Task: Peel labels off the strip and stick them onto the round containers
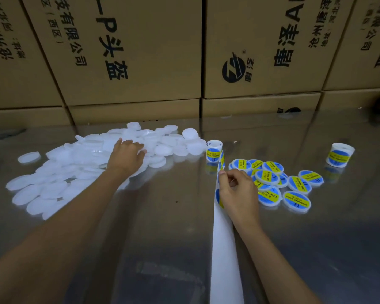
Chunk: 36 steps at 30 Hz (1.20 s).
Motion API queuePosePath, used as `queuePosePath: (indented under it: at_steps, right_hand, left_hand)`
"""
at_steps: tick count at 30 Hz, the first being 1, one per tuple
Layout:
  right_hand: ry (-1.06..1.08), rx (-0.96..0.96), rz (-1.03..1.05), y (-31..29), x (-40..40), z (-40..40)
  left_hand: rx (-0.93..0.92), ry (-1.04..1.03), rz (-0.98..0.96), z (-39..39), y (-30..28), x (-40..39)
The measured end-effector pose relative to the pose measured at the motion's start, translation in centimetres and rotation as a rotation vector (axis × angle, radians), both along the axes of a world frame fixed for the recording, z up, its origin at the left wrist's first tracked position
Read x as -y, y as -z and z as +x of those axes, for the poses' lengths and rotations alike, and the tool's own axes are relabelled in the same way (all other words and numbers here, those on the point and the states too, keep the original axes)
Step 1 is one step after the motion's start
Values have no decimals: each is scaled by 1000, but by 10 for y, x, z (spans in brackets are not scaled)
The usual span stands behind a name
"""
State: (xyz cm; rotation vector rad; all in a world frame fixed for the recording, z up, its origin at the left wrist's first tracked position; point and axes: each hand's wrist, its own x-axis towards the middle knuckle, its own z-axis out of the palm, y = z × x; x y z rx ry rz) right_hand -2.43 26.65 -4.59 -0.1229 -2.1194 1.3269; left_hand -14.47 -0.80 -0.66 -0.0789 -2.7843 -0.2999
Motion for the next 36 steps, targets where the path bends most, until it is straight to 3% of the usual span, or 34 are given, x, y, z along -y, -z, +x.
queuePosePath:
  at_steps: [10,17,19,21,23,25,27,31,36]
  right_hand:
    - [-31,-38,14,-10,5,5]
    - [-411,175,-503,-36,10,17]
    - [-476,200,-601,-38,9,19]
    - [-471,216,-612,-39,7,22]
    - [-492,231,-564,-40,5,24]
    - [-532,248,-482,-39,5,28]
    - [-499,222,-394,-39,3,29]
    - [-221,103,-196,-36,-21,24]
    - [-345,318,317,-15,-24,28]
  left_hand:
    - [-221,276,438,65,-13,-54]
    - [-241,572,430,134,-4,-109]
    - [-173,533,626,143,-2,-116]
    - [-33,436,1063,148,-4,-124]
    - [133,342,1457,149,-6,-130]
    - [264,341,1663,145,-4,-135]
    - [324,362,1757,143,-2,-137]
    - [354,311,1901,139,5,-133]
    - [332,287,1865,136,13,-123]
